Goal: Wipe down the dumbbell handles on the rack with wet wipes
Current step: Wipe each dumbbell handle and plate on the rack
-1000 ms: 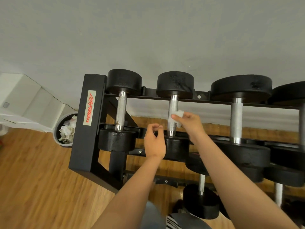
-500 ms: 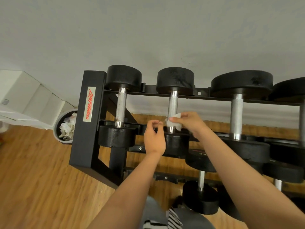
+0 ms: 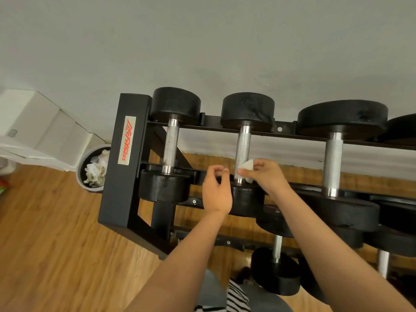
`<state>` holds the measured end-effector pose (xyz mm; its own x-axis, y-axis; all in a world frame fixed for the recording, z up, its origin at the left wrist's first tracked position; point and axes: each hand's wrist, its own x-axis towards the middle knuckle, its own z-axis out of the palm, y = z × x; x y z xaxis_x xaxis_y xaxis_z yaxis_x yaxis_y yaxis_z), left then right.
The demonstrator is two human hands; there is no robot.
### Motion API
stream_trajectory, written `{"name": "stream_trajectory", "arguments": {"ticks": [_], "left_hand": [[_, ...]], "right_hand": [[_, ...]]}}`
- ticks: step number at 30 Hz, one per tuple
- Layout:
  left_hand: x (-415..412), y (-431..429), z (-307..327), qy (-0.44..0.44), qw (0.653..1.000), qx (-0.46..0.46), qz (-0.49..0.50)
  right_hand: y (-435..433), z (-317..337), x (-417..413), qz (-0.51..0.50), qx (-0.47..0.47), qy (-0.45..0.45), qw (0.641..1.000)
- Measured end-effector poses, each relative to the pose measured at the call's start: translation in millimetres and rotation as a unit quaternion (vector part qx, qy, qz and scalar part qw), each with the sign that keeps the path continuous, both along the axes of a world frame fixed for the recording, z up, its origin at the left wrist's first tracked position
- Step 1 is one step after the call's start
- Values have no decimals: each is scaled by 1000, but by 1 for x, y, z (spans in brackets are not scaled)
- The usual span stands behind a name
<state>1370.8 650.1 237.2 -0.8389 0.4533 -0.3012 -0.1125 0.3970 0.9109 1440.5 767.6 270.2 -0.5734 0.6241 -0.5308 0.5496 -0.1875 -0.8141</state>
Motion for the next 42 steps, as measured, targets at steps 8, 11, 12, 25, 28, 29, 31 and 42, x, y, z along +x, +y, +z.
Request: {"name": "stream_trajectory", "arguments": {"ticks": [8,11,12,25,28,29,31,42], "left_hand": [[0,1,3,-8,1000,-2,6],[1,1,2,-7,1000,-1,4],[1,1,2,-4,1000,-2,5],[2,-1,7,3,1000,14,-4],[1,-1,8,-2,1000,24,-2],[1,0,8,-2,1000,24,-2],[2,-1,7,-1,1000,21,-2],[4,-3,16,-10,1000,25,-2]], "right_hand": [[35,22,-32,-70,19,27,997],[37,24,-52,-172,3,55,984],[35,22,-56,-195,2,54,979],[7,15,-13,-28,28,-4,999],[-2,8,-1,36,19,-55,998],[-4,5,1,49,25,-64,996],[-7,3,1,51,44,-72,995],[-28,30,10,7,172,-14,985]]}}
